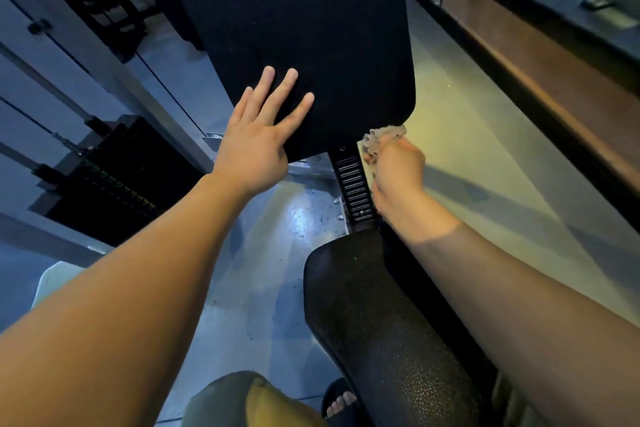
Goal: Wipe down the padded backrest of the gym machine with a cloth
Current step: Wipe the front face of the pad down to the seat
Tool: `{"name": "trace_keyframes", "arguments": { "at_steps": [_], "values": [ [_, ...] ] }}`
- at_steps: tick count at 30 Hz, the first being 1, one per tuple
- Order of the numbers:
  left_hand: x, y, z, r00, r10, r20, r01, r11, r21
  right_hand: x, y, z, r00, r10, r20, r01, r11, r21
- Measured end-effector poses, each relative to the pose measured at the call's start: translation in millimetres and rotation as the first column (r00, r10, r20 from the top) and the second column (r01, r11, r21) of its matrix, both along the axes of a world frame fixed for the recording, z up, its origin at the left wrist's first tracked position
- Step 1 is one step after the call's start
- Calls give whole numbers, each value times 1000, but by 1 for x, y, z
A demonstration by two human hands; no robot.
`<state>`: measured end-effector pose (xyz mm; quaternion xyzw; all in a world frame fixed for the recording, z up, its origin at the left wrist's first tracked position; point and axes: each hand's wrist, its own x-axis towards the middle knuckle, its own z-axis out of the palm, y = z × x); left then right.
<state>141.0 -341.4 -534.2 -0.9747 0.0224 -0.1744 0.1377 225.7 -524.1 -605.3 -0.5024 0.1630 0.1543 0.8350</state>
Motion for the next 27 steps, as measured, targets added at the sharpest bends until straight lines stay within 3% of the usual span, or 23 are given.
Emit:
{"name": "trace_keyframes", "arguments": {
  "at_steps": [3, 5, 8, 10, 11, 13, 15, 17, 19, 20, 22, 24, 27],
  "values": [
    [-1, -3, 4, 1000, -14, 0, 14, 998, -62, -24, 38, 12, 988, 138, -76, -136, 990, 31],
    [-4, -7, 7, 999, -34, 42, 42, 974, -222, -44, 54, 13, 978, 162, -129, -155, 986, 64],
    [-18, -19, 1, 993, 25, 116, 37, 862, -505, -53, 52, 2, 945, 326, -5, -326, 944, -56],
    [-30, -30, -11, 975, 211, 76, -105, 729, -677, -47, 38, -7, 914, 402, 64, -393, 913, -112],
    [-33, -35, -18, 948, 319, 2, -206, 615, -761, -42, 30, -11, 909, 409, 76, -398, 908, -129],
    [-33, -45, -32, 882, 403, -243, -373, 285, -883, -37, 20, -15, 902, 421, 98, -406, 903, -139],
    [-27, -56, -43, 861, 267, -433, -421, -106, -901, -36, 17, -18, 869, 473, 146, -449, 877, -171],
    [-17, -68, -49, 904, 116, -412, -330, -425, -843, -34, 14, -18, 797, 574, 189, -538, 816, -210],
    [-7, -76, -55, 938, 97, -333, -206, -616, -760, -29, 6, -13, 711, 661, 241, -570, 741, -355],
    [-1, -79, -56, 946, 118, -302, -142, -686, -714, -25, 1, -10, 681, 686, 255, -522, 700, -488],
    [8, -82, -59, 944, 195, -267, -13, -786, -618, -14, -12, -8, 674, 663, 325, -274, 634, -723],
    [14, -85, -63, 905, 303, -298, 100, -834, -543, -5, -24, -6, 606, 649, 460, 22, 565, -825],
    [22, -89, -67, 837, 404, -369, 225, -869, -441, 11, -26, -3, 269, 786, 557, 386, 442, -810]
  ]
}}
